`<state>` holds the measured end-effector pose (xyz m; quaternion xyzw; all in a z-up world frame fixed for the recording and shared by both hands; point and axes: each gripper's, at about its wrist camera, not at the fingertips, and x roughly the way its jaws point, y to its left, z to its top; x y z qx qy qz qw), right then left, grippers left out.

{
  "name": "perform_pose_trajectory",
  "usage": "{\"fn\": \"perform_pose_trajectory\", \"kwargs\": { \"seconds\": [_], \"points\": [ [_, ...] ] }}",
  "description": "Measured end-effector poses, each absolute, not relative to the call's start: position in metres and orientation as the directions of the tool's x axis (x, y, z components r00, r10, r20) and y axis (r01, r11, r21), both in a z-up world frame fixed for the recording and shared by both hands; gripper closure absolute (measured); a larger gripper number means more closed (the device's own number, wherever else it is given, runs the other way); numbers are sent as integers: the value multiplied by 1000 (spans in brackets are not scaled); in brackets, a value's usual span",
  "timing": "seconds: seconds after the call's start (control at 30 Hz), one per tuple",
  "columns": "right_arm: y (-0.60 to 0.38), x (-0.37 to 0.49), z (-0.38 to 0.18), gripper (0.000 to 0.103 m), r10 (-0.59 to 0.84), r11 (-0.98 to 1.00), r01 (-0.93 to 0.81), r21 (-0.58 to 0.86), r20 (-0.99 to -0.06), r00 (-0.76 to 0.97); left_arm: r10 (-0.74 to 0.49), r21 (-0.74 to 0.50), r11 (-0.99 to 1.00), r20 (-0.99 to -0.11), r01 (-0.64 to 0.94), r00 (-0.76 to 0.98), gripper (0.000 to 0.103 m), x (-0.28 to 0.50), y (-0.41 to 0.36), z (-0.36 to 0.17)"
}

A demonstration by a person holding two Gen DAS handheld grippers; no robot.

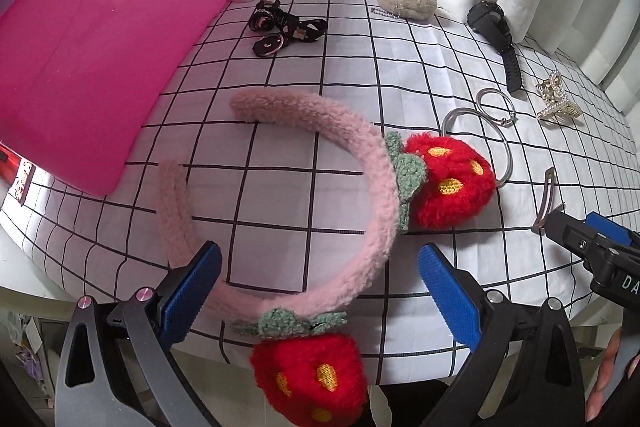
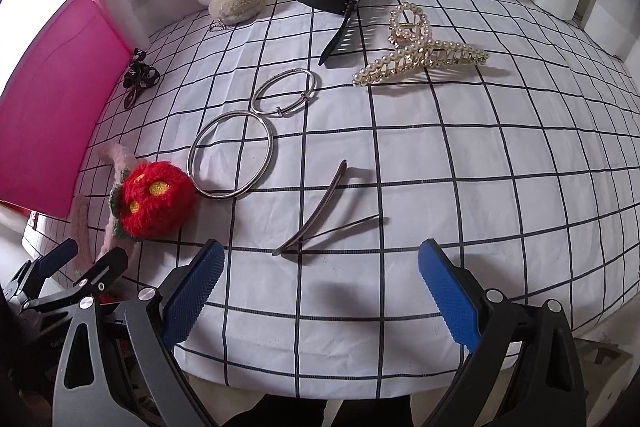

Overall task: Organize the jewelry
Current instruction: 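Move left tool to the pink headband while right tool moves to the silver hairpin, then close left tool on the headband band while right tool closes on the hairpin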

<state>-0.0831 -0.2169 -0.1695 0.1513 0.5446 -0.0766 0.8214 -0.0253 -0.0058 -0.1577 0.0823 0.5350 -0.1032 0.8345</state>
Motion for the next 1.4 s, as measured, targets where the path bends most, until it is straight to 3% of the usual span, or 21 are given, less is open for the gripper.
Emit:
{"fn": "perform_pose_trajectory", "kwargs": {
  "seconds": [0.47,1.0,1.1,1.23,1.3,1.37,1.4],
  "points": [
    [-216,-69,-190,10,-129,949,316,-21,-936,327,-62,56,958,-915,280,398,6,-19,-18,-178],
    [-215,-76,-187,10,-130,962,274,-23,-917,378,-89,9,971,-911,237,402,9,-22,-15,-182],
    [-214,-75,-186,12,-121,965,260,-20,-918,377,-106,7,964,-908,267,405,24,-26,-19,-178],
    [-207,-73,-180,30,-107,976,219,-20,-913,393,-130,5,950,-902,311,412,52,-31,-29,-173],
    [-207,-71,-179,32,-103,977,213,-17,-913,395,-138,2,947,-899,320,416,69,-31,-30,-171],
    [-208,-71,-176,46,-104,977,213,-17,-909,404,-147,-9,947,-900,320,410,80,-28,-31,-171],
    [-208,-71,-174,62,-107,977,213,-19,-907,407,-148,-9,947,-900,321,409,82,-28,-31,-172]
  ]
}}
